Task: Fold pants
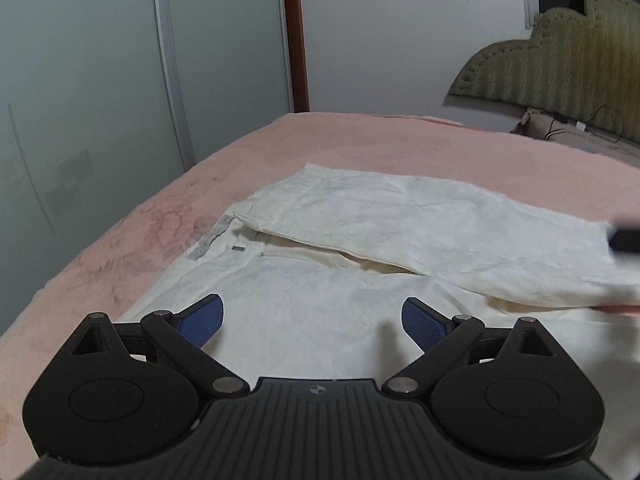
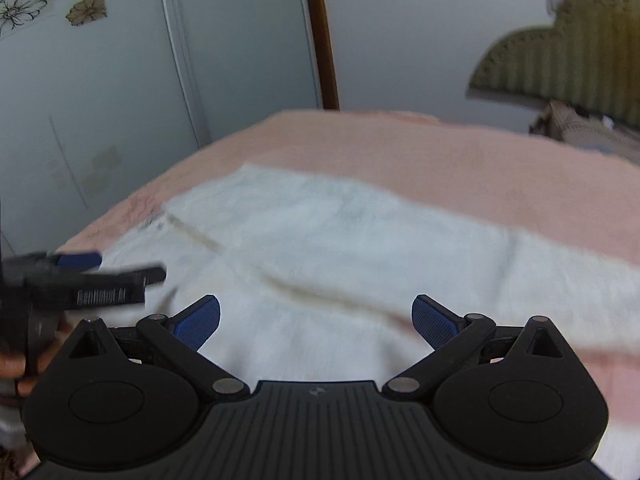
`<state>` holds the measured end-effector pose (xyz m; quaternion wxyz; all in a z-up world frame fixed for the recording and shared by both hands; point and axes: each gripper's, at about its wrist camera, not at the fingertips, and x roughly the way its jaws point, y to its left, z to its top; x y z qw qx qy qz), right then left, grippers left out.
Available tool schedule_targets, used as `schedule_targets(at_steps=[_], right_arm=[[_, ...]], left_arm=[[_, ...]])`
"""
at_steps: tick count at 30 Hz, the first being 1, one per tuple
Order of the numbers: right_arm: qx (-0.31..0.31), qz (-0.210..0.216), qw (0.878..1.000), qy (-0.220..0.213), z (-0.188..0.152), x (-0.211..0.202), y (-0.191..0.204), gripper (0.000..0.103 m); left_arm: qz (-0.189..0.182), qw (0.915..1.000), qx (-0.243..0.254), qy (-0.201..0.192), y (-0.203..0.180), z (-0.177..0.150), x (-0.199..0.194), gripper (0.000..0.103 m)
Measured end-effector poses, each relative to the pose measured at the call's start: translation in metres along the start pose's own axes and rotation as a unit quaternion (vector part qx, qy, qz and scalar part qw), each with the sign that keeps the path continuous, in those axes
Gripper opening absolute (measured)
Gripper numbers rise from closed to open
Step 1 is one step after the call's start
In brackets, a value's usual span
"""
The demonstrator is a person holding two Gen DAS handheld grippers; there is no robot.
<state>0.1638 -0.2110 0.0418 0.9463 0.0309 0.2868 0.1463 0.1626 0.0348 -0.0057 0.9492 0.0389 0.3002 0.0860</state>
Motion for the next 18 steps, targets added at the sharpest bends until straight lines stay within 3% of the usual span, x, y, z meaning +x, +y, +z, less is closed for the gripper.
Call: schedule_targets(at_steps=[2,5,8,14,18], right_arm=[[-0.053,0.016,0.998,-0.019,0.016,0.029,-0.006,0.103],[-0.116,0.001,0.993,0.035,0.034,0.088,-0.01,0.103],[-0.136,-0.005,0.989,0.059,0.042,0.134,-0.019,0.103],[-0.066,0.014,0.99,0.122,0.061,0.212,-0.049,0.102],[-0.037,0.056,0.988,0.141,0.074,0.247,-0.07,0.102]], left_arm=[[0.005,1.0,0.004,0.006,-0.002,-0.004,0.012,0.098],[-0.003,0.9998,0.009,0.018,-0.005,-0.014,0.028,0.099],[-0.004,0.9999,0.006,0.011,-0.005,-0.022,0.035,0.103],[-0.01,0.9998,0.016,0.006,-0.011,-0.025,0.035,0.103],[-0.01,0.9998,0.016,0.005,-0.012,-0.025,0.035,0.103]])
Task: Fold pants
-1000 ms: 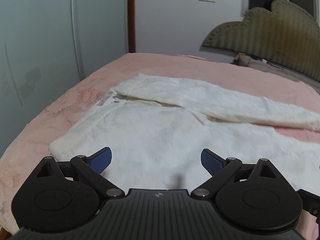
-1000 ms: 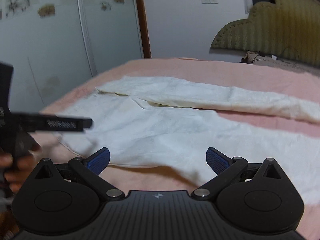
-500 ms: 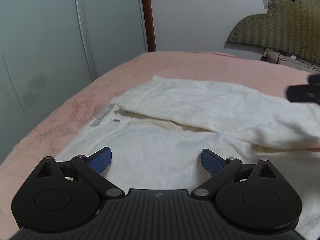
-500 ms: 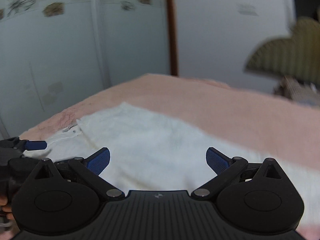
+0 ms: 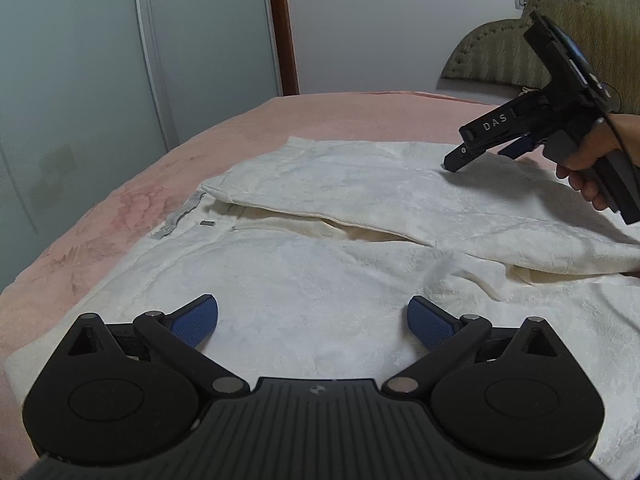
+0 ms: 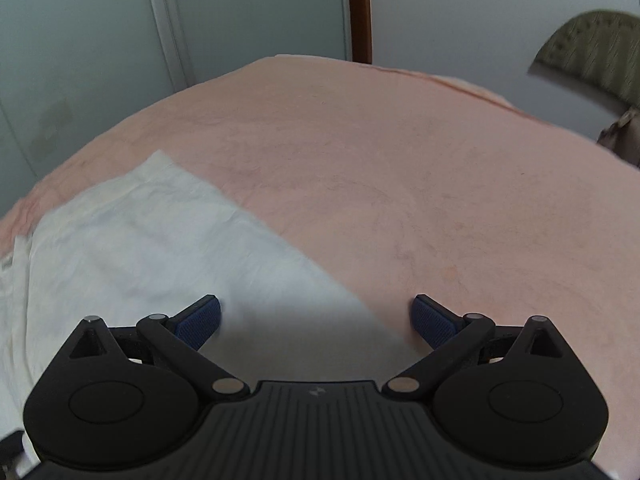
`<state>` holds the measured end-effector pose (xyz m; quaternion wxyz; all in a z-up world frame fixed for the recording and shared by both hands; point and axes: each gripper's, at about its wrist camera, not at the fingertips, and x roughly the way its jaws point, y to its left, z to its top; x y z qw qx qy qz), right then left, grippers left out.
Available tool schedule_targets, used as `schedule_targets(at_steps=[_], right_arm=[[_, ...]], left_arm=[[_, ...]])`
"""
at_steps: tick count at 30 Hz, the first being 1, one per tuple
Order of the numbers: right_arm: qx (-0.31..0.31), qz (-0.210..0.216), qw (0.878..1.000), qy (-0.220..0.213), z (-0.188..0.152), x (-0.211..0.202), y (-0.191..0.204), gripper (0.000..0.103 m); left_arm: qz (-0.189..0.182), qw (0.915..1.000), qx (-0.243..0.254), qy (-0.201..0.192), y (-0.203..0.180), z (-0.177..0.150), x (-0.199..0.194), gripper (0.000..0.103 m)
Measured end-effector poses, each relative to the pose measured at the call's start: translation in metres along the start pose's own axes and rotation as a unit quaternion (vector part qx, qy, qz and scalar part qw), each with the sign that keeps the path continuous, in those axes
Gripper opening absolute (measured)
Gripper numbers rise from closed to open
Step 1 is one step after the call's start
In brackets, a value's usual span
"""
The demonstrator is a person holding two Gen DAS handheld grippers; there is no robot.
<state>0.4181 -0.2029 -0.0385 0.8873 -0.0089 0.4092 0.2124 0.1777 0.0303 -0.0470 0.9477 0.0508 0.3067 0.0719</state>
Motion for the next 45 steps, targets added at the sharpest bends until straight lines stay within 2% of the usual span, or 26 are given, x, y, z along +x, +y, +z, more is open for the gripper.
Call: schedule_targets(at_steps=[3,4,5,6,8,10,12,14,16,19,21,22,24,25,28,29,30,31,33,34,35,36,37,40,42,45], right_arm=[[-0.026,0.015,1.0,-0.003,0.005,0.005,-0.004,0.091],[-0.038,0.023,0.999,-0.003,0.005,0.003,-0.003,0.079],[-0.046,0.036,0.998,-0.005,0.005,0.001,-0.002,0.054],[-0.049,0.049,0.998,-0.004,0.005,-0.001,0.0,0.044],[-0.072,0.043,0.996,-0.004,0.002,-0.004,0.009,0.028],[-0.104,0.018,0.994,-0.017,0.0,-0.009,0.023,0.022],[-0.155,-0.027,0.987,-0.039,-0.006,-0.017,0.044,0.018],[-0.223,-0.072,0.97,-0.064,-0.019,-0.03,0.073,0.015],[-0.291,-0.106,0.947,-0.087,-0.034,-0.047,0.102,0.014],[-0.385,-0.138,0.905,-0.121,-0.062,-0.081,0.147,0.012],[-0.434,-0.148,0.878,-0.134,-0.085,-0.099,0.169,0.01],[-0.451,-0.147,0.869,-0.138,-0.096,-0.107,0.178,0.007],[-0.471,-0.134,0.86,-0.144,-0.117,-0.118,0.195,0.006],[-0.481,-0.13,0.855,-0.141,-0.125,-0.119,0.202,0.006],[-0.493,-0.136,0.848,-0.141,-0.137,-0.108,0.213,0.006],[-0.484,-0.139,0.852,-0.146,-0.134,-0.107,0.21,0.006],[-0.462,-0.136,0.864,-0.148,-0.127,-0.104,0.205,0.006],[-0.435,-0.132,0.877,-0.154,-0.116,-0.105,0.196,0.007],[-0.364,-0.113,0.912,-0.151,-0.09,-0.105,0.174,0.019],[-0.323,-0.099,0.93,-0.145,-0.076,-0.107,0.159,0.045],[-0.286,-0.087,0.944,-0.14,-0.062,-0.105,0.141,0.085],[-0.256,-0.073,0.955,-0.132,-0.047,-0.1,0.124,0.097],[-0.231,-0.062,0.963,-0.125,-0.034,-0.093,0.109,0.1],[-0.138,-0.049,0.987,-0.072,-0.001,-0.061,0.061,0.099],[-0.084,-0.021,0.995,-0.052,0.012,-0.039,0.033,0.099],[-0.029,0.021,0.999,-0.018,0.019,-0.008,0.004,0.095]], left_arm=[[0.0,1.0,0.001,0.0,0.0,0.0,0.0,0.103],[0.0,1.0,0.002,-0.001,0.0,0.0,0.0,0.103],[0.0,1.0,0.002,0.0,0.0,0.0,0.0,0.103],[0.0,1.0,0.002,0.0,0.0,0.001,0.0,0.103],[0.0,1.0,0.001,0.0,0.0,0.001,0.0,0.103],[-0.004,1.0,-0.003,0.0,0.002,0.001,0.0,0.103],[-0.014,0.9997,-0.017,-0.001,0.007,0.002,-0.001,0.102],[-0.024,0.9984,-0.051,-0.009,0.018,0.003,-0.004,0.102],[-0.031,0.9942,-0.1,-0.026,0.034,0.004,-0.009,0.102],[-0.052,0.9808,-0.181,-0.05,0.063,0.01,-0.021,0.102],[-0.093,0.9642,-0.239,-0.066,0.082,0.015,-0.028,0.102],[-0.119,0.9549,-0.263,-0.067,0.09,0.018,-0.029,0.102],[-0.168,0.939,-0.296,-0.049,0.1,0.029,-0.021,0.102],[-0.184,0.9337,-0.306,-0.029,0.101,0.036,-0.014,0.102],[-0.197,0.9221,-0.331,0.043,0.102,0.053,0.014,0.102],[-0.198,0.9202,-0.333,0.053,0.101,0.056,0.019,0.102],[-0.194,0.9233,-0.327,0.057,0.102,0.057,0.023,0.102],[-0.186,0.9268,-0.322,0.054,0.1,0.058,0.022,0.102],[-0.168,0.9349,-0.311,0.029,0.098,0.056,0.02,0.102],[-0.161,0.9382,-0.306,0.018,0.096,0.054,0.02,0.102],[-0.154,0.9415,-0.299,0.014,0.093,0.051,0.021,0.102],[-0.15,0.9442,-0.293,0.017,0.089,0.048,0.024,0.102],[-0.15,0.9457,-0.288,0.022,0.086,0.046,0.028,0.102],[-0.147,0.9529,-0.264,0.025,0.083,0.041,0.036,0.102],[-0.143,0.9587,-0.246,0.01,0.081,0.04,0.036,0.102],[-0.143,0.9613,-0.235,0.002,0.079,0.038,0.038,0.102]])
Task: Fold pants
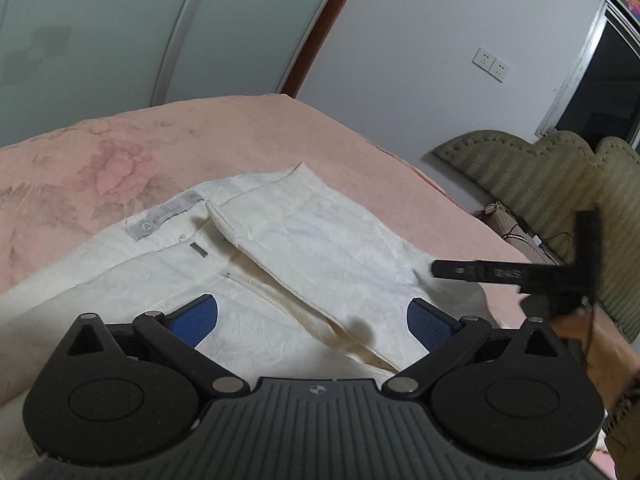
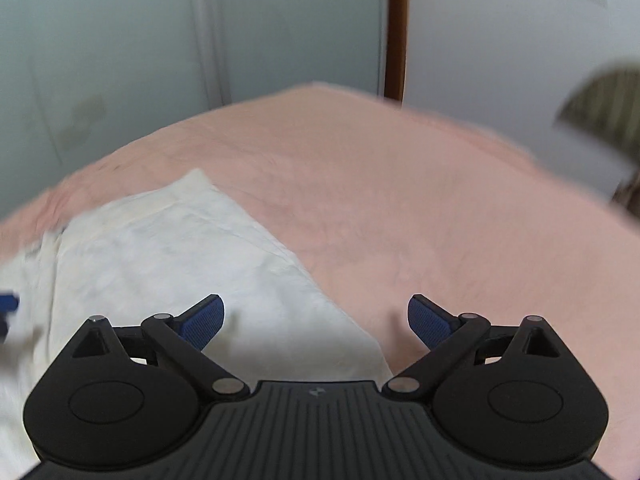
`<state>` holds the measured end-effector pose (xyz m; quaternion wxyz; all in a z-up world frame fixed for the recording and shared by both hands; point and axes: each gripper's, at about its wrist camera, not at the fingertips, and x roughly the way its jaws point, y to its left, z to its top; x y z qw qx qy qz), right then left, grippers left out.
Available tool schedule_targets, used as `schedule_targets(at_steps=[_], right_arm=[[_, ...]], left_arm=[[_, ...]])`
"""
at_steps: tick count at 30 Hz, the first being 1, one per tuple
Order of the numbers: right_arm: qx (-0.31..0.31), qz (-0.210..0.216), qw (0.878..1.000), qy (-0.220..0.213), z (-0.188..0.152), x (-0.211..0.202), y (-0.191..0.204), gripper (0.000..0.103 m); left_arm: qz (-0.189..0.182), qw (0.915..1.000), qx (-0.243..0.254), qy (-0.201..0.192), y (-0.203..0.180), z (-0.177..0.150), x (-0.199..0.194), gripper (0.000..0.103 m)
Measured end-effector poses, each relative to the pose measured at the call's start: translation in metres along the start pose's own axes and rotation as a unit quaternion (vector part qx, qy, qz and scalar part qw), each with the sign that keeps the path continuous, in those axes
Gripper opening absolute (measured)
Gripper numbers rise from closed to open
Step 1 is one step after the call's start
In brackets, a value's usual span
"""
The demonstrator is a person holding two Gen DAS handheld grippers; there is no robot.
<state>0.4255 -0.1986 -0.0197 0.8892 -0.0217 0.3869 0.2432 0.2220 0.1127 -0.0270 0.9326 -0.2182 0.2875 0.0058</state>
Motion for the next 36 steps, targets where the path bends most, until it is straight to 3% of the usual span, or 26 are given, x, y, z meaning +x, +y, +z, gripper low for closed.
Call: schedule_targets(at_steps=[2,3,5,6,10,16,19,22,26,27,28,29,30,31,34,36], right_arm=[[0.015,0.008,1.0,0.022,-0.002,0.015,-0.005,0.076],[0.001,0.005,1.0,0.011,-0.003,0.018,-0.002,0.073],[-0.013,0.015,1.0,0.001,-0.005,0.013,0.002,0.017],[-0.024,0.014,1.0,-0.01,-0.005,0.012,0.008,0.011],[-0.145,-0.037,0.987,-0.06,-0.02,-0.022,0.062,0.007],[-0.337,-0.08,0.932,-0.109,-0.074,-0.089,0.161,0.007],[-0.375,-0.072,0.917,-0.113,-0.108,-0.111,0.192,0.007],[-0.384,-0.066,0.914,-0.111,-0.132,-0.12,0.209,0.007],[-0.362,-0.056,0.925,-0.105,-0.149,-0.126,0.216,0.006],[-0.358,-0.055,0.926,-0.106,-0.153,-0.129,0.216,0.006],[-0.354,-0.053,0.928,-0.1,-0.155,-0.129,0.217,0.006],[-0.352,-0.052,0.93,-0.093,-0.156,-0.128,0.218,0.006],[-0.358,-0.065,0.926,-0.096,-0.161,-0.129,0.22,0.007],[-0.367,-0.08,0.921,-0.103,-0.167,-0.129,0.223,0.008],[-0.388,-0.126,0.907,-0.109,-0.179,-0.135,0.221,0.012],[-0.378,-0.142,0.908,-0.108,-0.186,-0.146,0.211,0.012]], left_arm=[[0.0,1.0,0.006,0.002,0.0,-0.002,0.002,0.102],[0.001,1.0,0.008,0.003,0.0,-0.003,0.004,0.102],[-0.001,1.0,0.006,0.003,0.001,-0.003,0.004,0.102],[-0.004,1.0,0.001,0.001,0.002,-0.002,0.003,0.102],[-0.018,0.9987,-0.046,-0.009,0.014,0.003,-0.006,0.102],[-0.088,0.983,-0.159,-0.027,0.04,0.02,-0.03,0.102],[-0.112,0.9775,-0.178,-0.021,0.042,0.028,-0.035,0.102],[-0.114,0.9732,-0.2,0.001,0.043,0.032,-0.026,0.102],[-0.062,0.9758,-0.21,0.006,0.041,0.038,-0.009,0.097],[-0.057,0.9745,-0.217,0.008,0.042,0.04,-0.006,0.08],[-0.062,0.9721,-0.226,0.016,0.045,0.041,-0.002,0.049],[-0.064,0.9705,-0.231,0.028,0.046,0.042,0.001,0.036],[-0.067,0.969,-0.235,0.038,0.047,0.042,0.002,0.02],[-0.072,0.9684,-0.236,0.039,0.047,0.042,0.001,0.01],[-0.081,0.9744,-0.208,0.027,0.047,0.04,-0.008,0.005],[-0.083,0.9768,-0.196,0.02,0.047,0.038,-0.013,0.005]])
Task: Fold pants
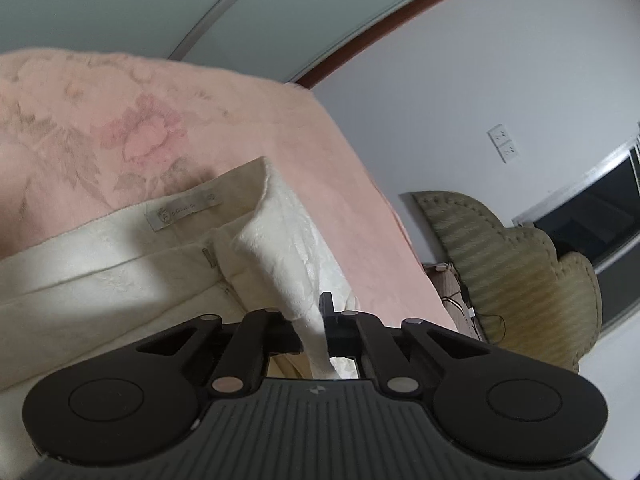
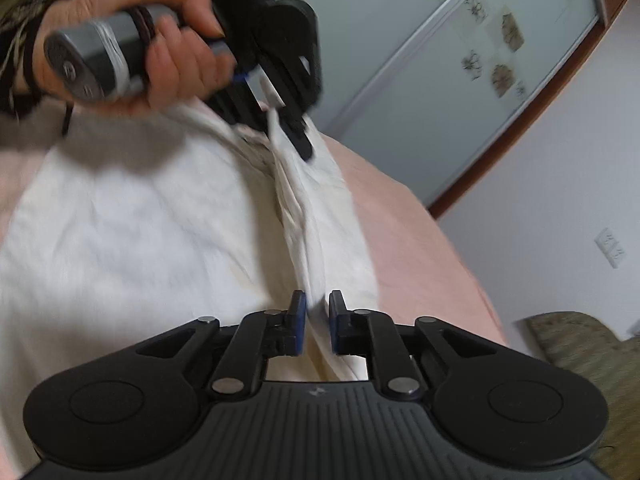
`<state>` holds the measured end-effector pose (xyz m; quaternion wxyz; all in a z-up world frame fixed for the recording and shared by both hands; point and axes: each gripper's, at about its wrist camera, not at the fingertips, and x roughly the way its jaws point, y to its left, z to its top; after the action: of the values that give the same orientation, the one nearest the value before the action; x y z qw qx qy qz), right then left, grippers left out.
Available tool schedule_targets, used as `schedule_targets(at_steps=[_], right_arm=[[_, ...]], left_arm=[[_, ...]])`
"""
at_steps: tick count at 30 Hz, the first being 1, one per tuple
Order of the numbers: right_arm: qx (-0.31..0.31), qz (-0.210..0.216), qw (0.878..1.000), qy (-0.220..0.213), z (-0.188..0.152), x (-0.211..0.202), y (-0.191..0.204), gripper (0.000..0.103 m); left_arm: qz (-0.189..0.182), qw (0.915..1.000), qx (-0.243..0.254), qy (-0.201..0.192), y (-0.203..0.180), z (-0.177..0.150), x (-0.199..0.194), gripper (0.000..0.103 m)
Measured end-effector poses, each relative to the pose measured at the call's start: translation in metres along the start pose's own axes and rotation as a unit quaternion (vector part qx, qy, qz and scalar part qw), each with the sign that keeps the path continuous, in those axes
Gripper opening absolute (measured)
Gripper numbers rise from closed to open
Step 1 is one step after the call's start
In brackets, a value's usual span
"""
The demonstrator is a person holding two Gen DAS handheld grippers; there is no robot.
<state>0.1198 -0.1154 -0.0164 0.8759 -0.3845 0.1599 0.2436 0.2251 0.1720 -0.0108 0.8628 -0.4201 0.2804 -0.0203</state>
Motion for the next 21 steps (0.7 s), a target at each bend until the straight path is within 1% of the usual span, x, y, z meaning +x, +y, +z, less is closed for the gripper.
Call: schedule_targets(at_steps=[1,3,4,5,6,7,8,10,11,12,13,14,15,16,18,21], right_arm=[[0.004,-0.011,1.0,0.008,-0.006,-0.003,-0.004,0.013],[0.0,-0.042,0.998,0.04,-0.018,-0.003,-0.013,0.021],[-0.006,-0.058,0.997,0.05,-0.024,-0.005,-0.016,0.028],[-0.008,-0.07,0.996,0.057,-0.029,-0.007,-0.02,0.033],[-0.004,-0.076,0.995,0.063,-0.034,-0.01,-0.025,0.034],[0.0,-0.083,0.994,0.069,-0.038,-0.012,-0.03,0.038],[0.002,-0.089,0.993,0.077,-0.042,-0.012,-0.034,0.046],[-0.013,-0.096,0.99,0.1,-0.052,-0.004,-0.042,0.058],[-0.025,-0.101,0.989,0.104,-0.057,0.0,-0.043,0.058],[-0.031,-0.105,0.988,0.108,-0.064,0.004,-0.046,0.057],[-0.029,-0.098,0.988,0.117,-0.066,0.009,-0.049,0.056],[-0.023,-0.085,0.988,0.125,-0.067,0.014,-0.052,0.035],[-0.018,-0.078,0.988,0.134,-0.067,0.017,-0.055,0.02],[-0.022,-0.081,0.987,0.138,-0.066,0.017,-0.054,0.008],[-0.036,-0.085,0.987,0.133,-0.06,0.008,-0.048,0.006],[-0.033,-0.087,0.989,0.118,-0.053,-0.021,-0.04,0.006]], left_arm=[[0.002,1.0,0.005,-0.002,-0.002,-0.001,-0.001,0.005],[0.005,0.9999,0.009,-0.003,-0.004,-0.002,-0.004,0.005],[0.005,1.0,0.008,-0.001,-0.002,-0.003,-0.006,0.005],[0.005,1.0,0.008,-0.001,-0.003,-0.003,-0.007,0.005],[0.005,0.9999,0.009,0.0,-0.003,-0.003,-0.008,0.005],[0.006,0.9999,0.01,0.0,-0.002,-0.003,-0.009,0.005],[0.008,0.9999,0.008,0.0,-0.002,-0.003,-0.009,0.005],[0.01,0.9999,0.009,0.0,-0.003,-0.004,-0.01,0.005],[0.012,0.9998,0.013,-0.001,-0.004,-0.005,-0.011,0.005],[0.014,0.9997,0.018,-0.003,-0.003,-0.006,-0.012,0.005],[0.015,0.9996,0.022,-0.003,-0.004,-0.007,-0.013,0.005],[0.015,0.9995,0.026,-0.002,-0.005,-0.007,-0.015,0.005],[0.013,0.9995,0.03,-0.001,-0.005,-0.007,-0.017,0.005],[0.013,0.9993,0.036,0.0,-0.004,-0.006,-0.021,0.005],[0.012,0.9987,0.049,0.001,-0.002,-0.004,-0.029,0.005],[0.007,0.9981,0.061,0.01,0.005,0.0,-0.043,0.005]])
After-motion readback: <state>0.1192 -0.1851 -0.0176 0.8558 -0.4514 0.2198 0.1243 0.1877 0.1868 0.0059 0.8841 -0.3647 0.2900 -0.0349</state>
